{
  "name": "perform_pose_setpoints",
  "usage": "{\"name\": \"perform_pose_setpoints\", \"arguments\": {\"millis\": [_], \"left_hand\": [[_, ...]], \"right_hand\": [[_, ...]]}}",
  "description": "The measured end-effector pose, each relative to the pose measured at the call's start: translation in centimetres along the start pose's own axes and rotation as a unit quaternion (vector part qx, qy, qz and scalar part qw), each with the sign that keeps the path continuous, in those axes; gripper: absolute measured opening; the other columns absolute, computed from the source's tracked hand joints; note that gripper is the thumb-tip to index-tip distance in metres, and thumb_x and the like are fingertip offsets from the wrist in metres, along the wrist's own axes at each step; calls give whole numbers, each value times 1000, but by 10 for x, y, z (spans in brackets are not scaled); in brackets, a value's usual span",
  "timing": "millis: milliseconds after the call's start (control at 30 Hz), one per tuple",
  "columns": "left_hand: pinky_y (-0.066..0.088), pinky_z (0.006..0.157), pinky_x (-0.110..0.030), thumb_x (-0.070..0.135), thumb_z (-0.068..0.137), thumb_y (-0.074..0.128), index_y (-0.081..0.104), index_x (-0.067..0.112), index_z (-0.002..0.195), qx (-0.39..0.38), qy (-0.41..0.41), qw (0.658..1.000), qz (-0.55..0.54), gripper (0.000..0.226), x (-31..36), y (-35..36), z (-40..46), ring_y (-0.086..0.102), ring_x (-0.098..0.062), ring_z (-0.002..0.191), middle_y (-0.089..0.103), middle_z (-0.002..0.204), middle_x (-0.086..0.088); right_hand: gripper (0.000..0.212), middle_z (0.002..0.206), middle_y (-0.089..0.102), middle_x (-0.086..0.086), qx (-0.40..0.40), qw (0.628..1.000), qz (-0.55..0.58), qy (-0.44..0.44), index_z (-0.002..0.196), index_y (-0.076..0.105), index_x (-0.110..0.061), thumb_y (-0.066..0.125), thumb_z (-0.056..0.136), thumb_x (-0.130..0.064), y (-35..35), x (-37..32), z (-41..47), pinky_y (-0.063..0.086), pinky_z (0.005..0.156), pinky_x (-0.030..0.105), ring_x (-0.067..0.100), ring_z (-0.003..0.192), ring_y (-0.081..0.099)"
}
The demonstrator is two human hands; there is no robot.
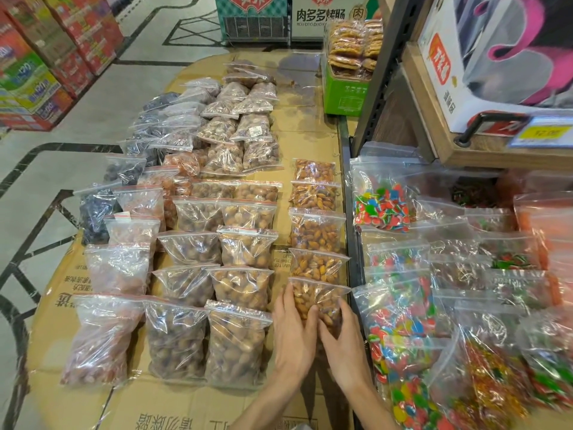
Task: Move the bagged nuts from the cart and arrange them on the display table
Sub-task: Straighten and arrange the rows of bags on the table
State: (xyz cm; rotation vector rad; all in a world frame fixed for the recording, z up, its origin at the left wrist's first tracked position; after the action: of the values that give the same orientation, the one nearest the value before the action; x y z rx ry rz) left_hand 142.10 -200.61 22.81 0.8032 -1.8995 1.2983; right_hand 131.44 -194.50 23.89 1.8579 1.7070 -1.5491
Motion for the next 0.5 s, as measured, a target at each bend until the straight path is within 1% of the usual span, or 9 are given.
{"name": "perform_pose_setpoints", "arguments": {"millis": [67,133,200,300,333,400,433,500], "left_hand": [[31,127,-43,49,106,54,10,28,168,-12,0,1000,-13,80,-3,0,1,30,-15,153,31,165,2],[31,127,-45,52,105,54,8,29,169,-24,-4,999,-20,81,-9,0,-2,31,-14,153,31,167,2],[35,125,-46,52,106,53,13,32,168,-26,-4,999,-19,76,-13,0,-3,36,-12,150,36,164,4],[44,118,-44,46,107,54,29,33,162,-7,-5,1000,-25,62,-7,0,-3,47,-7,138,48,151,8],[44,118,-43,43,107,54,32,31,161,-2,-4,1000,-27,59,-3,1,-4,48,-7,137,50,149,8],[42,119,-41,39,108,54,31,29,161,1,-3,1000,-28,59,0,1,-5,47,-8,139,49,151,7],[41,120,-40,40,108,54,30,29,162,0,-4,1000,-24,60,0,1,-5,46,-8,140,48,152,7],[45,118,-43,46,107,52,29,33,162,-5,-6,1000,-9,61,-4,1,-3,48,-10,139,48,152,8]], "right_hand": [[76,165,39,-6,-15,1000,12,12,165,24,-33,65,102,-44,0,0,1,35,121,38,16,151,39],[77,166,37,-6,-32,999,20,9,165,22,-35,64,102,-44,-1,0,3,32,123,39,16,153,37],[77,169,33,-8,-53,998,23,4,167,18,-35,61,104,-43,0,1,4,30,125,40,16,156,32],[75,171,28,-11,-58,998,21,-6,168,16,-34,57,106,-44,0,1,6,28,126,39,14,158,28],[74,168,31,-14,-55,998,24,-11,168,17,-34,57,106,-44,0,0,7,29,125,36,11,156,30],[70,152,38,-22,-56,998,36,-13,166,21,-36,58,106,-42,-1,-2,7,31,120,30,3,145,36],[69,148,38,-24,-54,998,41,-17,165,23,-38,58,106,-41,-1,-2,7,32,120,31,1,144,38],[69,152,41,-23,-55,997,43,-14,164,25,-40,60,105,-44,2,2,8,34,123,36,7,149,39]]}}
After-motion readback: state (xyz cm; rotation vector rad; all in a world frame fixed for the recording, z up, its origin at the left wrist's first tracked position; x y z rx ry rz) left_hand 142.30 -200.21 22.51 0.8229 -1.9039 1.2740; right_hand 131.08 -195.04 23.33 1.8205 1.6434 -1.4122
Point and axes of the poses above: each hand's wrist, its own z-axis towards the middle knuckle, its own y-axis out of the palm, x = y × z, the point moved 3 cm from there along z, towards the middle knuckle
